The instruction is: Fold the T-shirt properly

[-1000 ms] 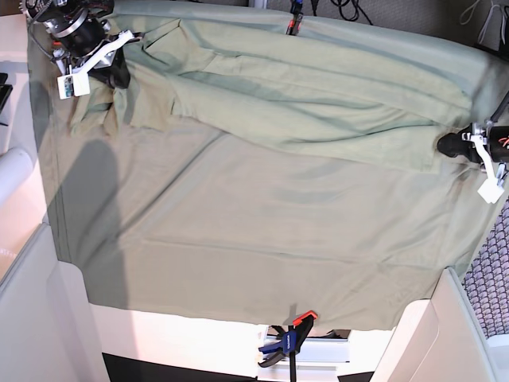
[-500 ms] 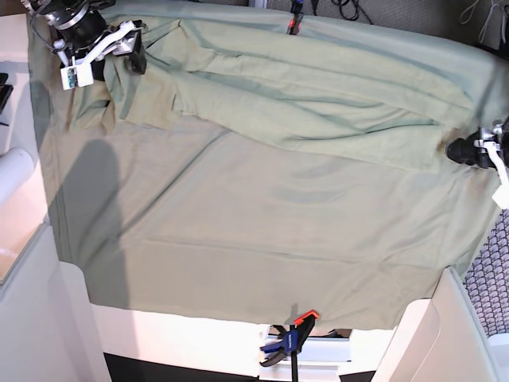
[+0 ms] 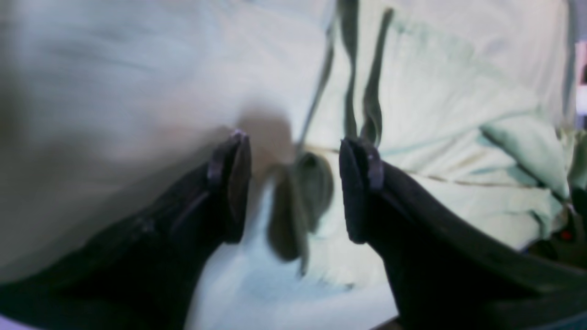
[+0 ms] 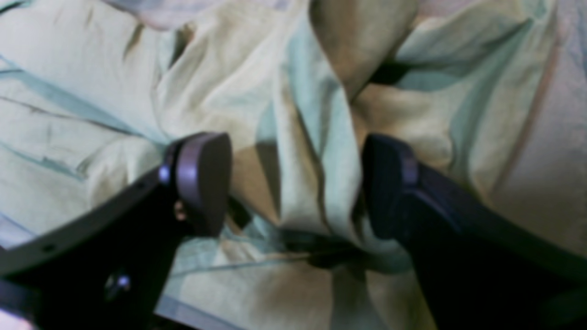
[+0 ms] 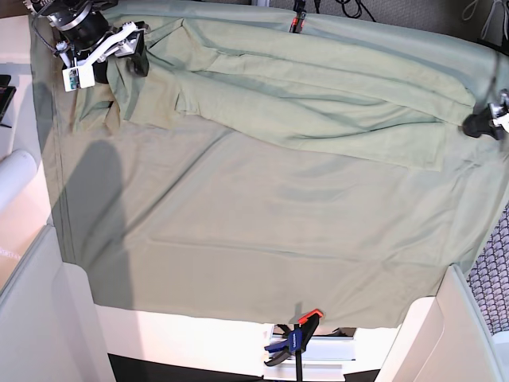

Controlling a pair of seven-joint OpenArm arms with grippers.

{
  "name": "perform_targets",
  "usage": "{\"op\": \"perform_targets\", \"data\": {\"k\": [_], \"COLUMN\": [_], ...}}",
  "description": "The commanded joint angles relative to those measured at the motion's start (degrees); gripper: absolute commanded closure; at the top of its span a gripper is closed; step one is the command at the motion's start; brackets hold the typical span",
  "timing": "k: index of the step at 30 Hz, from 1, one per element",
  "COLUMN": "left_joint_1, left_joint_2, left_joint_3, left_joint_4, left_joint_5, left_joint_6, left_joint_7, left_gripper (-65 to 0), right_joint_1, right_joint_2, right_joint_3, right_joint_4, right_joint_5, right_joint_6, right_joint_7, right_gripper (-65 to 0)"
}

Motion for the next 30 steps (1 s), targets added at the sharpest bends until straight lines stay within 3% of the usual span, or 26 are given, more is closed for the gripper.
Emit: {"op": "perform_targets", "data": {"k": [1,11,23,27,30], "left_joint_1": [-0.7,-0.7,0.3,1.5,1.6], "left_joint_2": [-0.7,4.0,5.5,5.8,5.9], "left_joint_3": [-0.4,-0.4,-0.3,-0.3,-0.3], "left_joint_4": [0.4,0.5,0.5,0.8,0.8], "left_joint_5": [-1.9,-4.2,-5.7,-5.7,-5.6], "left_joint_6": [-0.9,-0.9,-0.9,-0.9,-0.9], "left_joint_7": [0.2,2.3,4.5,4.4,2.6], "left_gripper": [-34.6,-34.6,-33.7,-18.0,-10.5], "right_joint_1": [0.1,0.1,0.2,0.2,0.2], "right_joint_2": [0.6,0.6,0.3,0.3,0.3], "right_joint_3": [0.4,0.4,0.4,0.4,0.4], "right_joint_4": [1.0,1.0,1.0,1.0,1.0], "right_joint_5": [0.5,0.5,0.5,0.6,0.7], "right_joint_6": [0.0,0.1,0.0,0.0,0.0], "right_joint_7": [1.5,1.3,1.3,1.5,1.5], "right_gripper": [-44.0,-44.0,-44.0,-44.0,-44.0]}}
